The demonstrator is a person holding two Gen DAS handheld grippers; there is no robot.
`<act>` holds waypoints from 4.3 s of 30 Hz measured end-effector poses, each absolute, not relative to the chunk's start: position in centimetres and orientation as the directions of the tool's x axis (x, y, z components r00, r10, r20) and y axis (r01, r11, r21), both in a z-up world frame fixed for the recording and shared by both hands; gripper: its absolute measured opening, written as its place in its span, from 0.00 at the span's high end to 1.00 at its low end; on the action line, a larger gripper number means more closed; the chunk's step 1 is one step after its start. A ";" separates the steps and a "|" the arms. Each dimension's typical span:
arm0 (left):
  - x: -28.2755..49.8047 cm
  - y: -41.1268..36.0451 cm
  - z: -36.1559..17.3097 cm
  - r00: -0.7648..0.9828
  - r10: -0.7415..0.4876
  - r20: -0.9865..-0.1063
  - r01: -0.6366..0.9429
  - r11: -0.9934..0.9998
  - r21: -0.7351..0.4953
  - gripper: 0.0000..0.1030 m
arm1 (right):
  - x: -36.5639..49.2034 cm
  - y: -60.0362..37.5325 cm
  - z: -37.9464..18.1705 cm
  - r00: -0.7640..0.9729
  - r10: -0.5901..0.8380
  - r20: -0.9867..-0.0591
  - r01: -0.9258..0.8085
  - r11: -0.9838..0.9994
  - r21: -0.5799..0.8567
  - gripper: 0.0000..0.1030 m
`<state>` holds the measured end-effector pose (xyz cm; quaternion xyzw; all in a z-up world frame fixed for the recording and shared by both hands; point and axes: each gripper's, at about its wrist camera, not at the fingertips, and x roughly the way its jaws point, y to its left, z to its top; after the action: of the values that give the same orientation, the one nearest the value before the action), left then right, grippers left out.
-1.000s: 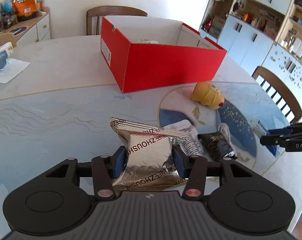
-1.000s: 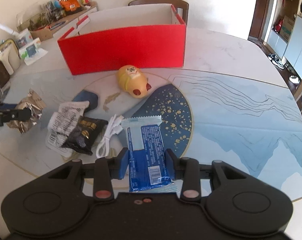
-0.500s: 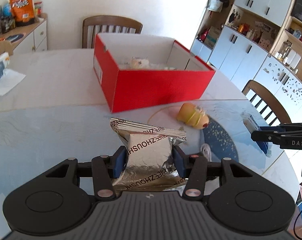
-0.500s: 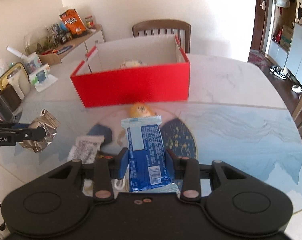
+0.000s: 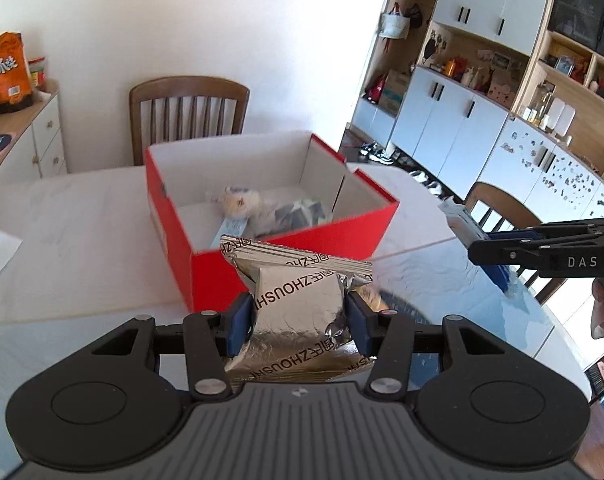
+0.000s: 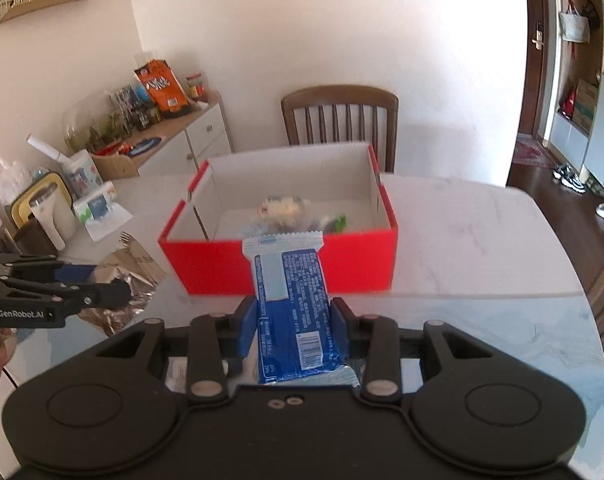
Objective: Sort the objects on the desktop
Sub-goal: 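Lift and carry the foil packet and blue bar over the red box, then open both tools to drop the foil packet and blue bar into the box, then move both tools back over the yellow toy and remaining packages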
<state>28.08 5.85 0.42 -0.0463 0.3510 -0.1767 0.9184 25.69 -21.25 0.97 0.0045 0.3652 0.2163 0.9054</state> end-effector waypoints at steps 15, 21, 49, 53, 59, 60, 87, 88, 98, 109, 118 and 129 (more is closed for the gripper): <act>35.1 5.9 2.8 0.690 -0.354 -0.631 0.312 0.933 -0.182 0.52 | 32.0 -19.8 4.3 0.634 0.436 -0.639 -0.426 0.886 0.181 0.63; 38.6 5.6 3.5 0.681 -0.345 -0.646 0.322 0.933 -0.159 0.52 | 34.9 -18.4 4.6 0.641 0.439 -0.629 -0.436 0.883 0.171 0.63; 47.9 2.1 -3.9 0.523 -0.267 -0.810 0.320 0.942 -0.103 0.52 | 46.9 -13.7 -2.7 0.560 0.284 -0.778 -0.401 0.915 0.046 0.63; 48.6 2.2 -4.7 0.510 -0.259 -0.821 0.316 0.943 -0.101 0.52 | 47.9 -13.3 -4.0 0.541 0.259 -0.800 -0.394 0.919 0.031 0.63; 49.1 2.0 -5.5 0.491 -0.259 -0.832 0.316 0.943 -0.107 0.52 | 48.7 -12.9 -6.1 0.501 0.226 -0.836 -0.386 0.922 0.018 0.63; 49.2 2.0 -5.6 0.488 -0.258 -0.834 0.315 0.943 -0.107 0.52 | 48.7 -12.9 -6.4 0.497 0.223 -0.839 -0.389 0.921 0.015 0.63; 49.8 1.6 -6.8 0.423 -0.279 -0.862 0.286 0.944 -0.166 0.50 | 47.5 -13.2 -7.8 0.482 0.207 -0.852 -0.385 0.923 0.006 0.45; 49.7 1.6 -6.7 0.428 -0.285 -0.858 0.286 0.943 -0.171 0.49 | 47.5 -13.3 -7.7 0.485 0.212 -0.848 -0.384 0.923 0.012 0.44; 49.0 1.7 -5.1 0.472 -0.286 -0.834 0.272 0.947 -0.172 0.36 | 46.8 -14.0 -5.9 0.498 0.256 -0.829 -0.373 0.926 0.062 0.41; 46.8 1.4 -2.8 0.506 -0.292 -0.811 0.279 0.946 -0.166 0.36 | 45.0 -14.7 -3.7 0.514 0.288 -0.808 -0.381 0.920 0.086 0.41; 44.4 1.1 -0.5 0.537 -0.302 -0.788 0.291 0.943 -0.162 0.36 | 42.6 -15.5 -1.7 0.528 0.306 -0.792 -0.399 0.913 0.086 0.41; 41.1 0.8 1.7 0.570 -0.307 -0.762 0.300 0.941 -0.155 0.36 | 39.4 -17.0 0.3 0.542 0.340 -0.768 -0.410 0.905 0.111 0.40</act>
<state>41.05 0.80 1.73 -0.0044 0.4307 -0.1712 0.8861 39.40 -17.02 0.32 -0.0409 0.4279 0.2138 0.8772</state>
